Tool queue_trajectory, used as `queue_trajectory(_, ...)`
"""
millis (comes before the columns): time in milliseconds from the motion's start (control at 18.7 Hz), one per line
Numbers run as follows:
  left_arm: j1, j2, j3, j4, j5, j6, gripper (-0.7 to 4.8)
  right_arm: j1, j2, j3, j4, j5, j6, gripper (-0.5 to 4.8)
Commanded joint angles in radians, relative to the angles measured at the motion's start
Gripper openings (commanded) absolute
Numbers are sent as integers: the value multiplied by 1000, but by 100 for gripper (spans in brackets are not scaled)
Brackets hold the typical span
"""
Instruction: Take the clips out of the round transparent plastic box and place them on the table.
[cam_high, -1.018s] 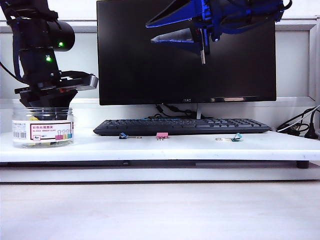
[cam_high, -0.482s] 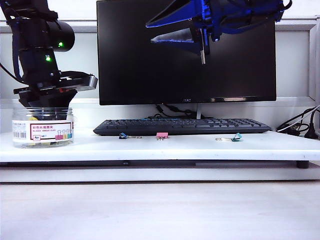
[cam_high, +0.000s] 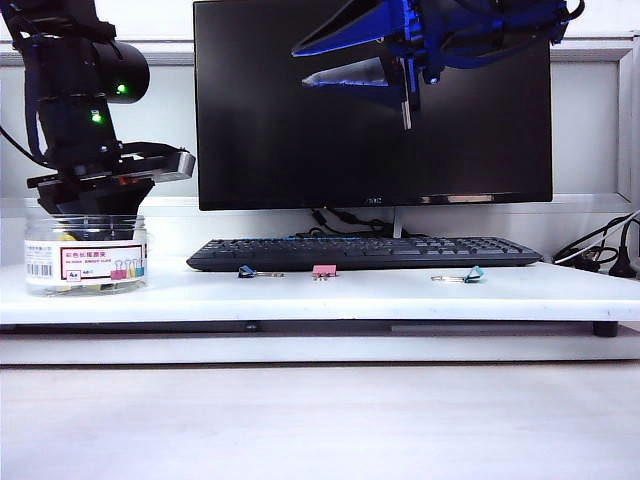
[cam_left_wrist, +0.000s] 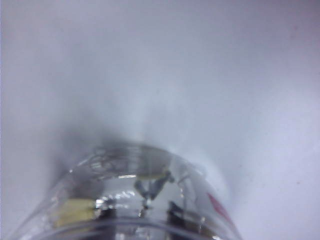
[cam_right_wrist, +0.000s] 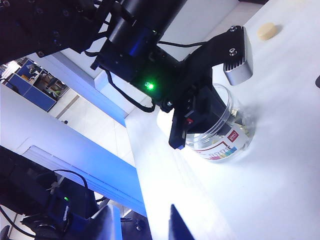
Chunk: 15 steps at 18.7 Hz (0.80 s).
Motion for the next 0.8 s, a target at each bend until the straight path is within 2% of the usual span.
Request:
queue_trajectory(54, 1, -5, 2, 1, 8, 0, 142, 1, -4, 5, 10, -2, -6, 148)
queue_trajectory(804, 1, -5, 3, 2, 11, 1, 142, 1, -4, 4, 10, 13, -14, 148)
